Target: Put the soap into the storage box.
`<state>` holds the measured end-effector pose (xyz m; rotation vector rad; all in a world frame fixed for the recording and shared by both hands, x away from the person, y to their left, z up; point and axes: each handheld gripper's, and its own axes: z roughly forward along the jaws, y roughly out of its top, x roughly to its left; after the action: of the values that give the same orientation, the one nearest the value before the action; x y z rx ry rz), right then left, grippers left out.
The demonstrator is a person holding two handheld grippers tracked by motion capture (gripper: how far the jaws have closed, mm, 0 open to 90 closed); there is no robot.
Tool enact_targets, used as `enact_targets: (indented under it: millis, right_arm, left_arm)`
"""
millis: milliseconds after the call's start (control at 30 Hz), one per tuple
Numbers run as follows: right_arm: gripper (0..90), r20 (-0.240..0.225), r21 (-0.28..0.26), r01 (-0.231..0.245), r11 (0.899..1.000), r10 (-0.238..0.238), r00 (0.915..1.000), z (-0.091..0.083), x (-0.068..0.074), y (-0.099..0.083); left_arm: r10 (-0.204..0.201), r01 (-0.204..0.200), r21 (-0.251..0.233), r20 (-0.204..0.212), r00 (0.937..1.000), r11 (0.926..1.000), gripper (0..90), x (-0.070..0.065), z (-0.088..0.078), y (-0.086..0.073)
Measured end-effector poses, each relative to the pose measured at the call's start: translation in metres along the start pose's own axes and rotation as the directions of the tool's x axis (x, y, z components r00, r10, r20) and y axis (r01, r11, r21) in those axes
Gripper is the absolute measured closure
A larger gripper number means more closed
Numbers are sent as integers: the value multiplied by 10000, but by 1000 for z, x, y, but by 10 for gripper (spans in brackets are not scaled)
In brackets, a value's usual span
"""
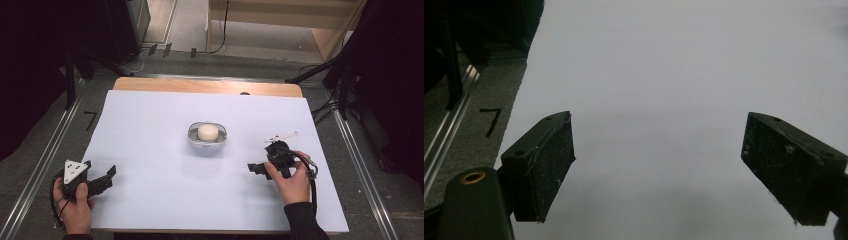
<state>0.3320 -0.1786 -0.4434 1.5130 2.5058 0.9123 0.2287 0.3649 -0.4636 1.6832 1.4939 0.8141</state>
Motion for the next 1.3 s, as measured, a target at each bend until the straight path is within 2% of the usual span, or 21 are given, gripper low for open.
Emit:
enact_targets:
  millis: [167,333,900,1033,1300]
  right_arm:
    - [129,-11,-190,-115,9998,115,9999,-4,-7,-13]
    - [129,-11,-353,-8,9994,7,10000,-7,-10,-23]
    - [128,84,-1010,-547,9934,559,9984,-21,-32,-63]
    - [128,114,-1206,-571,9911,589,9982,-28,-39,-71]
    - [129,332,-1494,-927,9844,987,9946,-42,-55,-90]
  left_arm:
    - [11,-11,-1,1,10000,10000,147,0,0,0]
    - [26,-26,-2,0,10000,10000,147,0,0,0]
    - [64,-64,1,-16,10000,10000,147,-1,0,0]
    - [63,-63,-13,-26,10000,10000,147,-1,0,0]
    - [74,-74,-9,-21,10000,10000,147,-1,0,0]
